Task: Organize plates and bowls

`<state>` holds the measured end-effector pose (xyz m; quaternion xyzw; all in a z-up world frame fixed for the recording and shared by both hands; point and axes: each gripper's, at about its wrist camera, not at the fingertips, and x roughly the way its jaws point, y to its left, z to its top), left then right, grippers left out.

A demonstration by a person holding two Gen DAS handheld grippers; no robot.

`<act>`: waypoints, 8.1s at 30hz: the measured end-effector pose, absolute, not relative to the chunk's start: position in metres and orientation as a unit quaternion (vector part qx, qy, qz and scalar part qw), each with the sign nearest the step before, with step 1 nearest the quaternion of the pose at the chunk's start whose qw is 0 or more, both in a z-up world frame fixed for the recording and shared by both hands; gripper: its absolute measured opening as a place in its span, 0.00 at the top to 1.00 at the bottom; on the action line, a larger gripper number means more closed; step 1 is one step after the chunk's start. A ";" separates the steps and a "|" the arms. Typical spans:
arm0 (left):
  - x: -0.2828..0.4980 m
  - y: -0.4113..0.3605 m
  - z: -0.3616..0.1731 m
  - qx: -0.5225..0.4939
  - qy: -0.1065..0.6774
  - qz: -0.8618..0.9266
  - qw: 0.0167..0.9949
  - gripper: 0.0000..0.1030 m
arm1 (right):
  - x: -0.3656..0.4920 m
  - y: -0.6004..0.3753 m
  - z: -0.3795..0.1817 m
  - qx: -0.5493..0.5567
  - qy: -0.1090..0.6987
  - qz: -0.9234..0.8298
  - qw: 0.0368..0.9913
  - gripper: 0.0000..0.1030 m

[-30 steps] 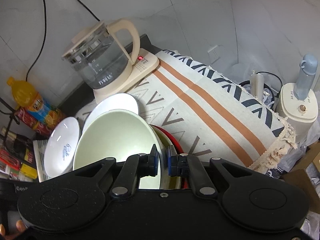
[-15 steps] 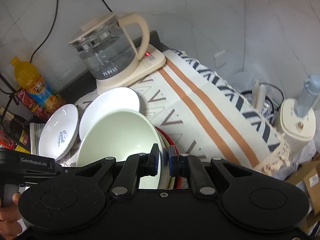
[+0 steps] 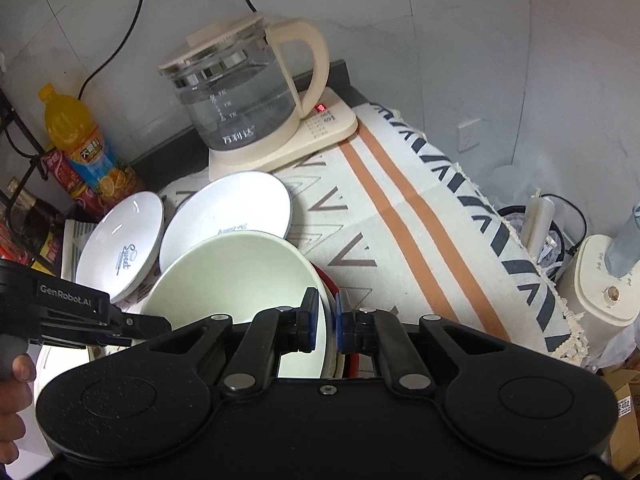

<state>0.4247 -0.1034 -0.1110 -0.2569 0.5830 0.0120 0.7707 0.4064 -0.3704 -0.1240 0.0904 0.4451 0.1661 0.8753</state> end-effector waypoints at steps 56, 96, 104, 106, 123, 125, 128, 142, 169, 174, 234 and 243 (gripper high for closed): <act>0.289 -0.054 -0.062 -0.307 0.500 0.267 0.765 0.35 | 0.417 -0.313 -0.072 -0.021 0.429 0.427 0.795 0.29; 0.273 0.106 -0.084 -0.328 0.487 0.241 0.773 0.34 | 0.390 -0.120 -0.092 -0.080 0.463 0.391 0.791 0.11; 0.309 0.128 -0.096 -0.301 0.483 0.191 0.800 0.34 | 0.410 -0.114 -0.107 -0.039 0.473 0.327 0.817 0.12; 0.319 0.129 -0.101 -0.295 0.481 0.179 0.806 0.34 | 0.416 -0.115 -0.110 -0.031 0.473 0.314 0.822 0.13; 0.379 0.127 -0.143 -0.305 0.466 0.141 0.818 0.44 | 0.487 -0.117 -0.131 0.021 0.473 0.255 0.843 0.37; 0.382 0.128 -0.147 -0.312 0.465 0.144 0.816 0.47 | 0.496 -0.113 -0.135 0.017 0.475 0.254 0.842 0.39; 0.387 0.129 -0.154 -0.319 0.464 0.150 0.813 0.52 | 0.507 -0.108 -0.138 0.017 0.474 0.253 0.843 0.43; 0.399 0.139 -0.176 -0.351 0.466 0.175 0.793 0.70 | 0.536 -0.071 -0.172 -0.032 0.503 0.262 0.823 0.59; 0.414 0.150 -0.186 -0.378 0.475 0.144 0.782 0.89 | 0.528 -0.105 -0.176 0.032 0.511 0.283 0.811 0.87; 0.411 0.155 -0.182 -0.366 0.472 0.117 0.793 0.89 | 0.519 -0.118 -0.175 0.066 0.514 0.277 0.809 0.90; 0.200 0.112 -0.130 -0.422 0.393 0.203 0.791 0.89 | 0.380 -0.148 -0.144 0.081 0.483 0.426 0.761 0.94; 0.186 0.121 -0.141 -0.441 0.393 0.213 0.778 0.89 | 0.370 -0.136 -0.149 0.062 0.489 0.430 0.756 0.94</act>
